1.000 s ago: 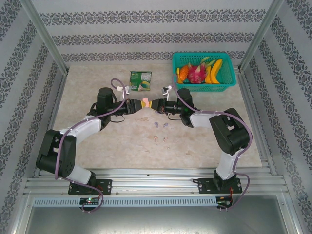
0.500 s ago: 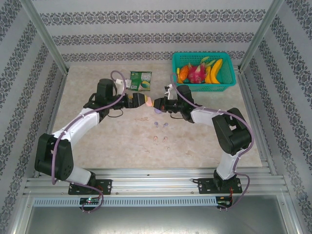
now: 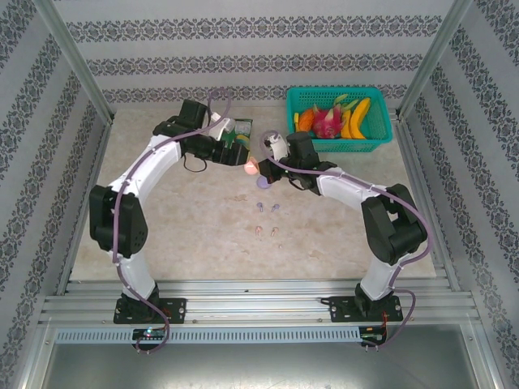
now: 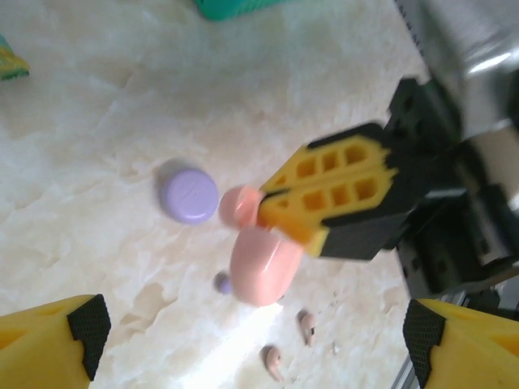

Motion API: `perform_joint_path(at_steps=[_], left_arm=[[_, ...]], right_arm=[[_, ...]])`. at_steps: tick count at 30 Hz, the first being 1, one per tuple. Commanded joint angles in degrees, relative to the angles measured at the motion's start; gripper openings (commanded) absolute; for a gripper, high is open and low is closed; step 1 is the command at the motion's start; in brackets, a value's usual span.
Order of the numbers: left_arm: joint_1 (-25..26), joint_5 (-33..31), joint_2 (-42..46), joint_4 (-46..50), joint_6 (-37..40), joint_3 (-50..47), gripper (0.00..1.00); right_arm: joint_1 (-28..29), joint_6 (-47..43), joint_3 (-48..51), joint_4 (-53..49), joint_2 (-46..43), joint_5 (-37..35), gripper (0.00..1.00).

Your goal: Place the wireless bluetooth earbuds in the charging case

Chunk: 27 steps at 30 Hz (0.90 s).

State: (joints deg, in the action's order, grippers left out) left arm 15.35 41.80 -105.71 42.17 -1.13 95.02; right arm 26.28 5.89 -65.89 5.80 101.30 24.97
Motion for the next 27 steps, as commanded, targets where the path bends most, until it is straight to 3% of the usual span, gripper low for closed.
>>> perform_joint_path(at_steps=[1, 9, 27], left_arm=[[-0.09, 1.37, -2.23, 10.34, 7.97, 3.66, 0.91], [-0.1, 9.62, -8.84, 13.64, 10.61, 9.91, 0.72], [0.6, 16.29, -15.58, 15.13, 11.58, 15.3, 0.62]], right_arm=[[-1.2, -6.51, 0.36, 2.05, 0.26, 0.67, 0.0], [-2.02, -8.77, 0.15, 2.8, 0.57, 4.08, 0.0], [-2.29, -6.75, -0.73, 4.38, 1.09, 7.62, 0.0]])
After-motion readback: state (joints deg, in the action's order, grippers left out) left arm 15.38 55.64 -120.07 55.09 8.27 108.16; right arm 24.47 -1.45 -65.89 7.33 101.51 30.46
